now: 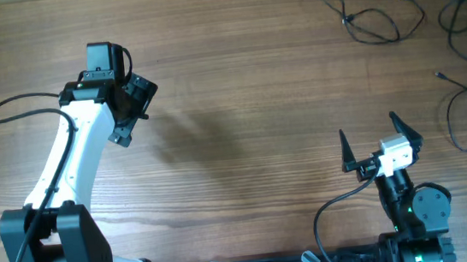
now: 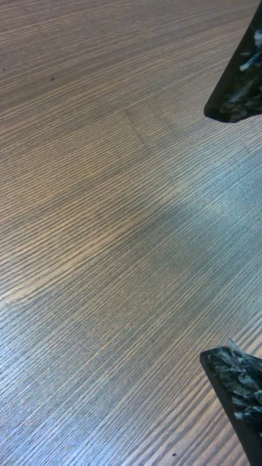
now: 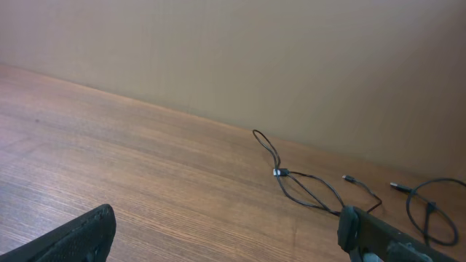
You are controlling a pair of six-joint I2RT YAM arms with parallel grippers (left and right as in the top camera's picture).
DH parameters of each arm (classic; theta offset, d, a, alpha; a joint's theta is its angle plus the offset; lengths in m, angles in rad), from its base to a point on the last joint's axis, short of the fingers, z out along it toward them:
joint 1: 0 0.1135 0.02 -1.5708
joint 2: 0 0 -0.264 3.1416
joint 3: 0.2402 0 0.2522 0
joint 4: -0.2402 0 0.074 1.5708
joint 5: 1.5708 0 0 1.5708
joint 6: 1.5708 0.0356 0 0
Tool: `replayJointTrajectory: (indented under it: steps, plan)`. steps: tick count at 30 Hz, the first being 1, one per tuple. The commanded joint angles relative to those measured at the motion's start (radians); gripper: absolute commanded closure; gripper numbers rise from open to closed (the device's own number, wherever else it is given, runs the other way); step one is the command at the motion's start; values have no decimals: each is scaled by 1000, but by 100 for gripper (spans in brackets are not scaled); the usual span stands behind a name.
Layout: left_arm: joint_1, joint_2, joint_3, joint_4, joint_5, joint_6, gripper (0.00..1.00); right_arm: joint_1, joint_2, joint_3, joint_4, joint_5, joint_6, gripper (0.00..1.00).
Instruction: Untangle cables
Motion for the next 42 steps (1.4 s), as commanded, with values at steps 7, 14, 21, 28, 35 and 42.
replayJointTrajectory:
  steps: [7,14,21,28,35,42]
  plan:
    - [-1,-10,-4,0,-11,-5,0,5,-17,-2,-8,142,190,0]
    - [-1,-10,-4,0,-10,-5,0,5,-17,-2,-6,159,270,0]
    - [-1,-10,-4,0,-10,-5,0,5,-17,-2,-5,158,280,0]
    - [-1,-10,-4,0,-10,-5,0,5,-15,-2,-5,158,280,0]
    - [-1,-10,-4,0,-11,-5,0,5,-15,-2,-5,158,280,0]
    - [-13,-32,-4,-1,-10,-5,0,5,-15,-2,-5,158,280,0]
